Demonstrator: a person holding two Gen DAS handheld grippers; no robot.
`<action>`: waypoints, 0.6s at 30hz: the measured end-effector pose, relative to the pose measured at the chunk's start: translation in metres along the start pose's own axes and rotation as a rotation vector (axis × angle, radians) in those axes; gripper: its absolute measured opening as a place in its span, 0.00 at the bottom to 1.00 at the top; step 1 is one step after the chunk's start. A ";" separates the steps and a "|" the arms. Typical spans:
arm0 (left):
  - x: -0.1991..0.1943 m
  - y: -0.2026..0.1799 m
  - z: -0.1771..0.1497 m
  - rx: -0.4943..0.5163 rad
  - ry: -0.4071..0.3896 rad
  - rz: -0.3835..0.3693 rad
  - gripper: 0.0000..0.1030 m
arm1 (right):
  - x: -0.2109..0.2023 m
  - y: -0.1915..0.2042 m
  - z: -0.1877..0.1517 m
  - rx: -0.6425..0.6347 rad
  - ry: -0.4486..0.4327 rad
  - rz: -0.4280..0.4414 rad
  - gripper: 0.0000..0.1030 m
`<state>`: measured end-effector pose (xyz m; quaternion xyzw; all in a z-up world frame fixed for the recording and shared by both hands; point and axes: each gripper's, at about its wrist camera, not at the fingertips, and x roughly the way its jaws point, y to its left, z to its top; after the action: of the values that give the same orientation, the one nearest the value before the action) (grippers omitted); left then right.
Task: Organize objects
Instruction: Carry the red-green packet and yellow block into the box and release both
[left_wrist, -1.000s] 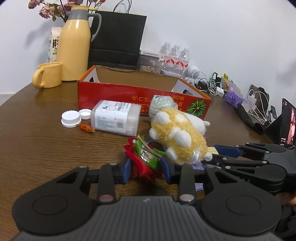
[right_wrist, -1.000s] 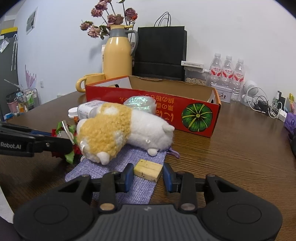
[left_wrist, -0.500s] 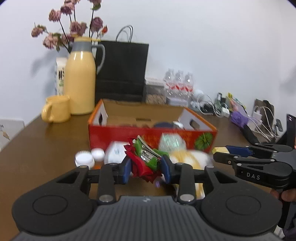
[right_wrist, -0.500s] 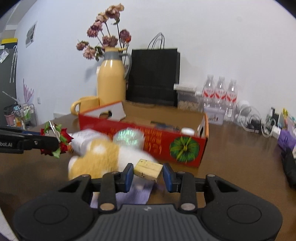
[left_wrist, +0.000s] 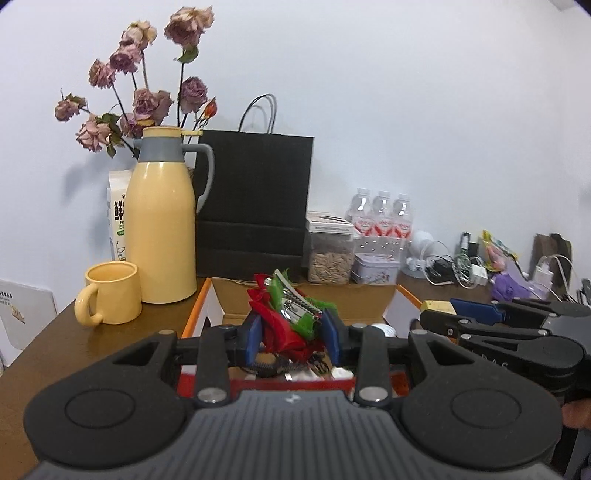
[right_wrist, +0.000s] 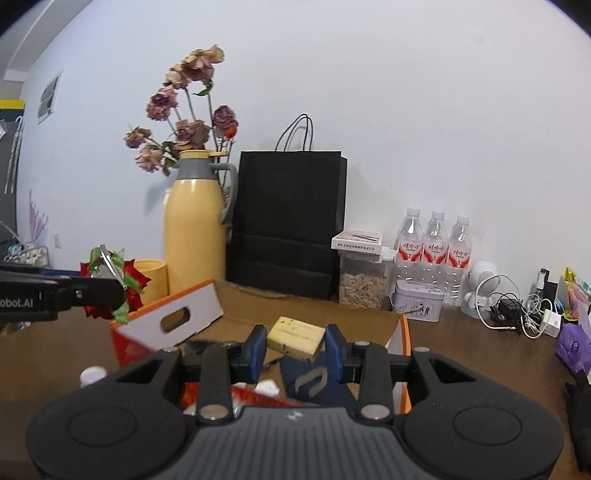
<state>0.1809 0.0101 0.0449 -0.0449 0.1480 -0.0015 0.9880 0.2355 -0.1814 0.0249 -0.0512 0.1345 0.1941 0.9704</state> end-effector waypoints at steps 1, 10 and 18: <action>0.009 0.001 0.002 -0.010 0.005 0.008 0.34 | 0.006 0.000 0.001 0.002 0.003 -0.003 0.32; 0.076 0.003 0.000 -0.052 0.036 0.069 0.34 | 0.073 -0.007 -0.007 0.052 0.059 -0.038 0.32; 0.100 0.006 -0.012 -0.023 0.079 0.070 0.34 | 0.092 -0.017 -0.020 0.071 0.108 -0.041 0.32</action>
<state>0.2724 0.0133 0.0037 -0.0510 0.1883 0.0329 0.9802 0.3194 -0.1662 -0.0192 -0.0300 0.1921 0.1661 0.9667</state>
